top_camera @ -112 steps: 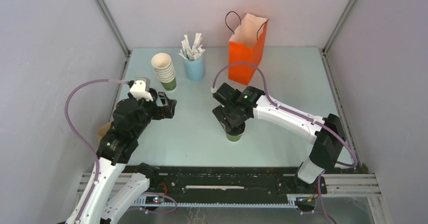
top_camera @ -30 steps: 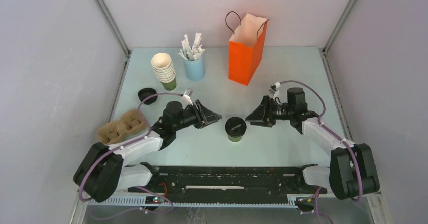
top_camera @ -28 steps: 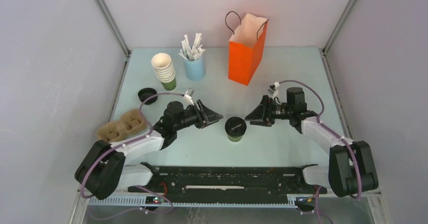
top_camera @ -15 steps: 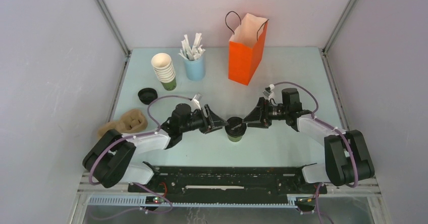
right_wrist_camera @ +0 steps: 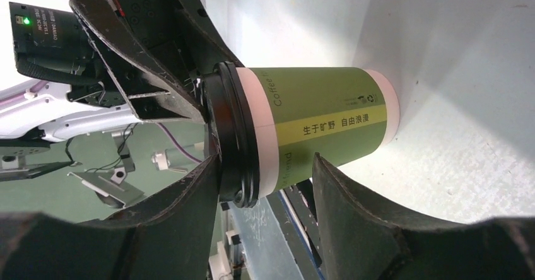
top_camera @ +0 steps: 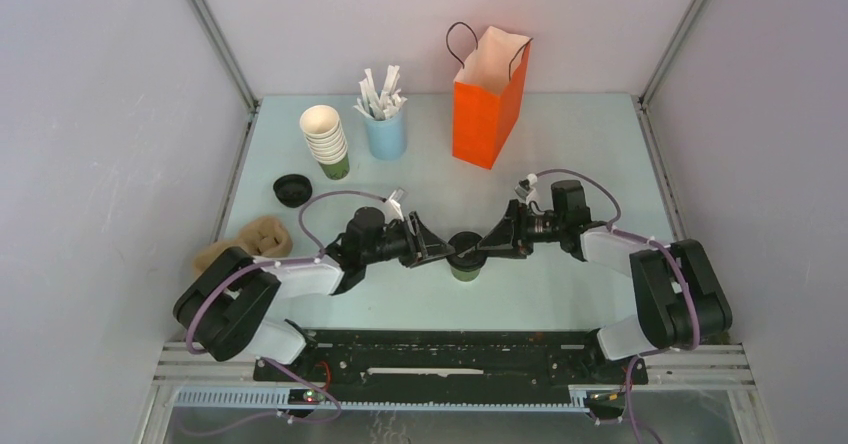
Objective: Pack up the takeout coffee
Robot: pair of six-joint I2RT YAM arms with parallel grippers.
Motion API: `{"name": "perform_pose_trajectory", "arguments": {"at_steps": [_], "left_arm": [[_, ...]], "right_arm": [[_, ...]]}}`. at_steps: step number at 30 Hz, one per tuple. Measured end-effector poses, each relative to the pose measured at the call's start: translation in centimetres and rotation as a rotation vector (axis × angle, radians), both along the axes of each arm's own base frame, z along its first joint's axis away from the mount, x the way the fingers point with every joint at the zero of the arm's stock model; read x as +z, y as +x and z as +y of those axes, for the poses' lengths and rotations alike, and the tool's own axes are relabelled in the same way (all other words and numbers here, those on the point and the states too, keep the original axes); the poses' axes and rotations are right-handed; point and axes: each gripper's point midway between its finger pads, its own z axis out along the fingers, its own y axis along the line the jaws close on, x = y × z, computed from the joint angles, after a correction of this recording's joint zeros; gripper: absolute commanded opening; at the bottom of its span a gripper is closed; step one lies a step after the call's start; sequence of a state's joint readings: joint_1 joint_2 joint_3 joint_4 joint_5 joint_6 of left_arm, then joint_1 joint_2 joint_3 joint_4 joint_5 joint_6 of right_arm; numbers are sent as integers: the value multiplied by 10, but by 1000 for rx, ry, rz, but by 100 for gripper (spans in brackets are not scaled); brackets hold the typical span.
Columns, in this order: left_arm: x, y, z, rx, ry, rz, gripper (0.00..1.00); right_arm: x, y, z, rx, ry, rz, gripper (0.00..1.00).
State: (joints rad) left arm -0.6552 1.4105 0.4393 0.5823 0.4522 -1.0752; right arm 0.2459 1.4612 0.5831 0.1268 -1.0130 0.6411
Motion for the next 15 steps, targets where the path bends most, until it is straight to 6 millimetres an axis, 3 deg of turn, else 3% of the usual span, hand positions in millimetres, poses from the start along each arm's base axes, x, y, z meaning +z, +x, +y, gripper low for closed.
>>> {"name": "perform_pose_trajectory", "arguments": {"at_steps": [9, 15], "left_arm": [[2, 1, -5, 11, -5, -27, 51], [1, 3, -4, 24, 8, -33, 51]], "right_arm": [[-12, -9, -6, -21, 90, 46, 62], [-10, -5, -6, -36, 104, 49, 79]]}}
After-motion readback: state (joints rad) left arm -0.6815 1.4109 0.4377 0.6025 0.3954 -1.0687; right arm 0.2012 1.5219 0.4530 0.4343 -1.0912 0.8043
